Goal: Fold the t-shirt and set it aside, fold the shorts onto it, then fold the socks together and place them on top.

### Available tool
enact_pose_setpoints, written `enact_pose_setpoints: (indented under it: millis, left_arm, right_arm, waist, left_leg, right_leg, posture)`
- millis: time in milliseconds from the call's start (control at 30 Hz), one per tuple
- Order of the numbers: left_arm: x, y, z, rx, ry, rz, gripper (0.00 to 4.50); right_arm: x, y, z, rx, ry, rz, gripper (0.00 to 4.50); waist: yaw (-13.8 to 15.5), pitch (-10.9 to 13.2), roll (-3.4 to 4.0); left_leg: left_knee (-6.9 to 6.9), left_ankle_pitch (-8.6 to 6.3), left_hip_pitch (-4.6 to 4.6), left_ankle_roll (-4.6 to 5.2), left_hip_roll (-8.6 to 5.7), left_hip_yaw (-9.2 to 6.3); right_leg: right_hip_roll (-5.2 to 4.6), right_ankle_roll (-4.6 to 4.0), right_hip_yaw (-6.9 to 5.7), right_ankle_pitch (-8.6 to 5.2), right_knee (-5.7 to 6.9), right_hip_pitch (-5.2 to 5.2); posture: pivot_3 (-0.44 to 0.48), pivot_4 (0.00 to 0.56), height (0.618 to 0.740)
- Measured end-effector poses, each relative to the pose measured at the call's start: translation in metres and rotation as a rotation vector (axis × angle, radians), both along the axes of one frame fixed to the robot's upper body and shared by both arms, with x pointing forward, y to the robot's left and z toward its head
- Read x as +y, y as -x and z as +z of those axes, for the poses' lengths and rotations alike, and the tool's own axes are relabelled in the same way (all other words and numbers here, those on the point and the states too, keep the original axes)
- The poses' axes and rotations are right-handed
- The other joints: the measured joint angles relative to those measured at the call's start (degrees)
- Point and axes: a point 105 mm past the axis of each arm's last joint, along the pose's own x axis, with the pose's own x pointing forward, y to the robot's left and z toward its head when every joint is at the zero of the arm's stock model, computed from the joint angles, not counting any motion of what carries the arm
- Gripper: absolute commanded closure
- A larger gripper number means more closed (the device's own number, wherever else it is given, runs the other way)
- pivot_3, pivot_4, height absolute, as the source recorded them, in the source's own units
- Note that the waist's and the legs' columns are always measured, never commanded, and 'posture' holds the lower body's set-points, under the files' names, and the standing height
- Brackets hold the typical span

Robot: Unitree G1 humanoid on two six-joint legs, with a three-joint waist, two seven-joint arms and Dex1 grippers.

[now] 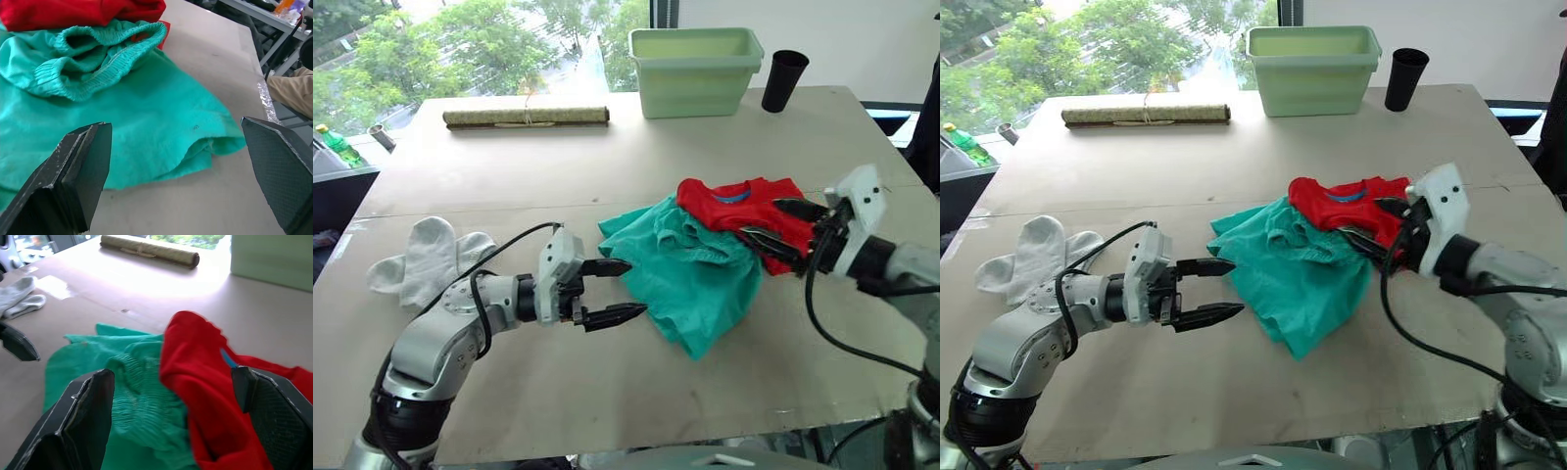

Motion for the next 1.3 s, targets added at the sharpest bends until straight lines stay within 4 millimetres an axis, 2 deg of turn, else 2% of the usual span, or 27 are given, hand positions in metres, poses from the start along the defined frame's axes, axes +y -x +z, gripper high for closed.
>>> enact_pose_setpoints:
  millis: [100, 200, 267, 367, 433, 533, 567, 633, 667, 700, 800, 867, 933, 1000, 1100, 1300]
  left_arm:
    - [-0.002, 0.0, -0.002, 0.006, 0.013, 0.007, 0.0]
    - [-0.003, -0.001, -0.002, 0.006, 0.018, 0.012, 0.0]
    - [-0.004, -0.001, -0.003, 0.007, 0.022, 0.027, 0.0]
    - [-0.006, 0.002, -0.003, 0.003, 0.026, 0.044, 0.0]
    - [-0.006, 0.006, -0.005, 0.009, 0.03, 0.065, 0.0]
    - [-0.006, 0.01, -0.005, 0.006, 0.034, 0.087, 0.0]
    - [-0.005, 0.011, -0.005, 0.005, 0.033, 0.099, 0.0]
    - [-0.004, 0.013, -0.005, 0.002, 0.03, 0.112, 0.0]
    - [-0.005, 0.015, -0.005, 0.004, 0.031, 0.11, 0.0]
    - [-0.006, 0.016, -0.004, 0.004, 0.033, 0.108, 0.0]
    - [-0.007, 0.018, -0.002, -0.001, 0.021, 0.095, 0.0]
    - [-0.006, 0.018, 0.001, -0.003, 0.014, 0.083, 0.0]
    - [-0.005, 0.018, 0.003, -0.009, 0.004, 0.072, 0.0]
    - [-0.007, 0.016, 0.007, -0.027, 0.001, 0.048, 0.0]
    - [-0.009, 0.011, 0.01, -0.034, 0.011, 0.034, 0.0]
    - [-0.015, 0.006, 0.006, -0.022, 0.024, 0.009, 0.0]
  right_arm:
    - [-0.046, -0.018, -0.013, 0.075, 0.077, -0.182, 0.52]
    - [-0.068, -0.032, -0.027, 0.13, 0.123, -0.239, 0.52]
    - [-0.075, -0.052, -0.036, 0.161, 0.147, -0.221, 0.52]
    - [-0.073, -0.075, -0.041, 0.19, 0.16, -0.171, 0.52]
    - [-0.067, -0.088, -0.052, 0.235, 0.158, -0.122, 0.52]
    - [-0.06, -0.096, -0.074, 0.279, 0.211, -0.072, 0.52]
    - [-0.058, -0.1, -0.08, 0.281, 0.241, -0.052, 0.75]
    - [-0.056, -0.103, -0.081, 0.262, 0.275, -0.02, 1.15]
    - [-0.055, -0.105, -0.083, 0.249, 0.314, 0.011, 1.87]
    - [-0.054, -0.105, -0.083, 0.242, 0.328, 0.027, 2.16]
    - [-0.055, -0.103, -0.087, 0.22, 0.391, 0.073, 3.56]
    - [-0.067, -0.096, -0.088, 0.206, 0.451, 0.072, 4.46]
    - [-0.08, -0.089, -0.088, 0.2, 0.506, 0.057, 4.46]
    - [-0.111, -0.071, -0.088, 0.209, 0.611, 0.001, 4.46]
    - [-0.142, -0.048, -0.09, 0.242, 0.695, -0.071, 4.46]
    - [-0.184, -0.009, -0.09, 0.328, 0.868, -0.144, 4.46]
  waist:
    - [-0.03, -0.01, -0.02]
    - [-0.22, 0.0, -0.02]
    - [-0.56, 0.01, -0.02]
    - [-0.65, 0.04, -0.01]
    - [-0.58, 0.0, -0.09]
    - [0.0, 0.01, -0.1]
    - [0.02, 0.01, -0.1]
    - [0.03, 0.0, -0.12]
    - [0.02, -0.03, -0.17]
    - [0.03, -0.03, -0.18]
    - [0.19, -0.04, -0.18]
    - [0.66, -0.05, -0.17]
    - [1.15, -0.05, -0.15]
    - [2.23, -0.06, -0.1]
    - [2.77, -0.07, -0.1]
    - [2.17, -0.03, 0.0]
  left_leg:
    - [0.0, 0.06, 0.0, -0.09, -0.05, 0.04]
    - [-0.01, 0.13, 0.03, 0.0, -0.03, 0.08]
    - [0.01, 0.22, 0.05, 0.16, 0.0, 0.12]
    - [0.02, 0.22, 0.05, 0.18, 0.0, 0.12]
    - [0.02, 0.23, 0.05, 0.18, 0.01, 0.1]
    - [0.03, 0.24, 0.0, 0.17, 0.01, 0.1]
    - [0.04, 0.24, -0.02, 0.17, 0.0, 0.11]
    - [0.08, 0.24, 0.04, 0.18, -0.02, 0.1]
    - [0.13, 0.21, 0.07, 0.19, -0.02, 0.08]
    - [0.13, 0.18, 0.09, 0.23, -0.02, 0.07]
    - [0.18, 0.03, 0.12, -0.02, -0.03, 0.02]
    - [0.25, 0.03, 0.1, -0.01, -0.08, -0.06]
    - [0.25, 0.02, 0.08, 0.0, -0.14, -0.08]
    - [0.25, -0.03, 0.03, 0.07, -0.31, -0.2]
    - [0.27, -0.1, -0.01, 0.18, -0.35, -0.15]
    - [0.27, -0.08, 0.04, 0.17, -0.32, -0.1]
  right_leg:
    - [-0.02, 0.0, 0.02, 0.0, 0.0, 0.0]
    - [0.02, 0.02, 0.05, 0.01, 0.03, 0.01]
    - [0.06, 0.03, 0.09, 0.02, 0.04, 0.0]
    - [0.07, 0.03, 0.09, 0.02, 0.04, 0.01]
    - [0.09, 0.2, 0.1, 0.12, 0.04, 0.02]
    - [0.08, 0.21, 0.09, 0.12, 0.03, 0.02]
    - [0.06, 0.21, 0.09, 0.13, 0.02, 0.03]
    - [0.03, 0.22, 0.08, 0.13, 0.0, 0.13]
    - [0.02, 0.22, 0.06, 0.13, -0.02, 0.19]
    - [0.0, 0.21, 0.04, 0.12, -0.02, 0.22]
    - [-0.06, 0.01, -0.01, 0.01, -0.01, 0.29]
    - [-0.08, 0.01, -0.02, 0.0, 0.0, 0.28]
    - [-0.14, 0.0, -0.04, 0.0, 0.0, 0.28]
    - [-0.29, -0.01, -0.14, -0.01, -0.01, 0.29]
    - [-0.35, 0.01, -0.13, 0.0, -0.08, 0.33]
    - [-0.33, 0.02, -0.12, 0.0, -0.03, 0.33]
  posture:
    - [0.0, 0.15, 0.727]
    - [0.0, 0.15, 0.727]
    - [0.0, 0.15, 0.727]
    - [0.0, 0.15, 0.727]
    - [0.0, 0.15, 0.727]
    - [0.0, 0.15, 0.727]
    - [0.0, 0.15, 0.727]
    - [0.0, 0.15, 0.727]
    - [0.0, 0.15, 0.727]
    - [0.0, 0.15, 0.727]
    - [0.0, 0.15, 0.727]
    - [0.0, 0.15, 0.727]
    - [0.0, 0.15, 0.727]
    - [0.0, 0.15, 0.727]
    - [0.0, 0.15, 0.727]
    - [0.0, 0.15, 0.727]
